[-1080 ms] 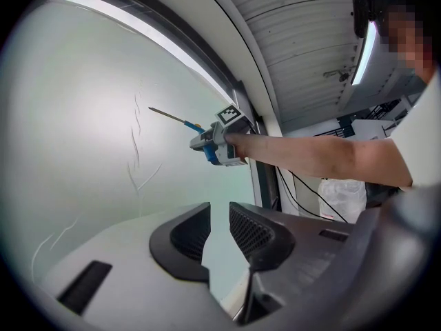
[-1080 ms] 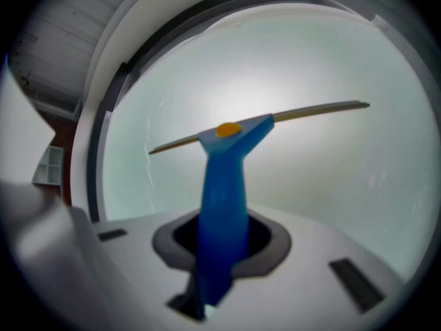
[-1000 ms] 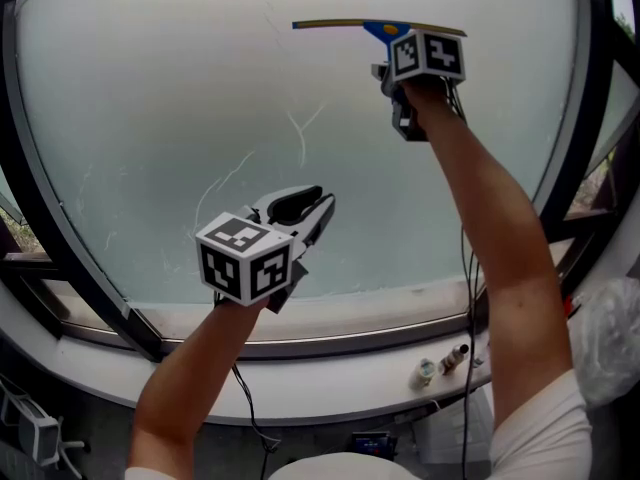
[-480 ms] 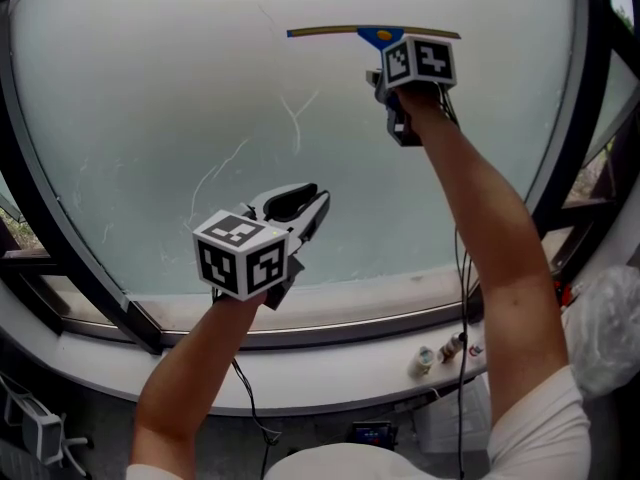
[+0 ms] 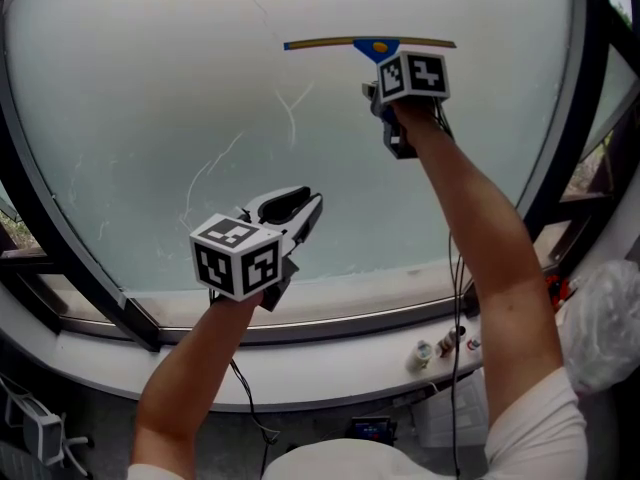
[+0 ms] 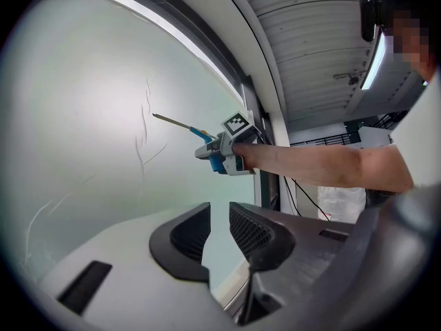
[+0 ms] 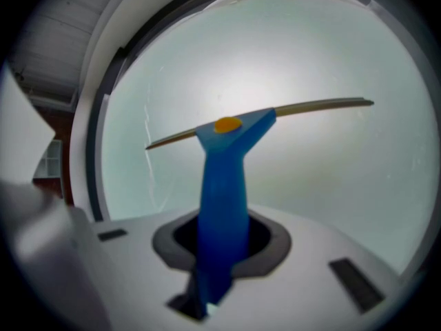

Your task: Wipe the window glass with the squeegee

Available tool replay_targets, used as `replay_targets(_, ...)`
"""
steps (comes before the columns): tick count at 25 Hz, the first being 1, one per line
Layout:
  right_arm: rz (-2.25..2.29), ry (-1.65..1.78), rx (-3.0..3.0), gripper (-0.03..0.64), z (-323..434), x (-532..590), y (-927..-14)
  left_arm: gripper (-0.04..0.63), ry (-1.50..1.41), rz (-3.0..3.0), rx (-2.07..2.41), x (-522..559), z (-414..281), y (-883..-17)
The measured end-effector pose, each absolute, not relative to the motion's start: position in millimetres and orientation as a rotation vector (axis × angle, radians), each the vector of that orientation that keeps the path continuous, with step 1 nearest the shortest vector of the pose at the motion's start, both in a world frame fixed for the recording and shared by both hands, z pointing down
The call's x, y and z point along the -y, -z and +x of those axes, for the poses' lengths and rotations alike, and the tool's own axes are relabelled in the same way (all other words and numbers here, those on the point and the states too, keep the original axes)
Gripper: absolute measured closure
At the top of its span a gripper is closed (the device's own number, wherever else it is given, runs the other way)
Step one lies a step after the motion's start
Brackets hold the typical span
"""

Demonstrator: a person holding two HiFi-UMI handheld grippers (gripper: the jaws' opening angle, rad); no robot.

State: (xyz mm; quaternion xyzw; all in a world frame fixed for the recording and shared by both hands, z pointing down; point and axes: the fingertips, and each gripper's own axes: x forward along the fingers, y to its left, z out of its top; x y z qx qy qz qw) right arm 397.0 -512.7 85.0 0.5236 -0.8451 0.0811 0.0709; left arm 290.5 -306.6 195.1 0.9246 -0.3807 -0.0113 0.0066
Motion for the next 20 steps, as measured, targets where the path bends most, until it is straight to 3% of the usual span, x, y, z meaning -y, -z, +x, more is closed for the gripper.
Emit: replay_targets(20, 1.532, -0.344, 2.497, 0.532, 394.0, 512.0, -153.3, 0.488, 0.038, 2.817, 1.182, 309.6, 281.7, -229.2)
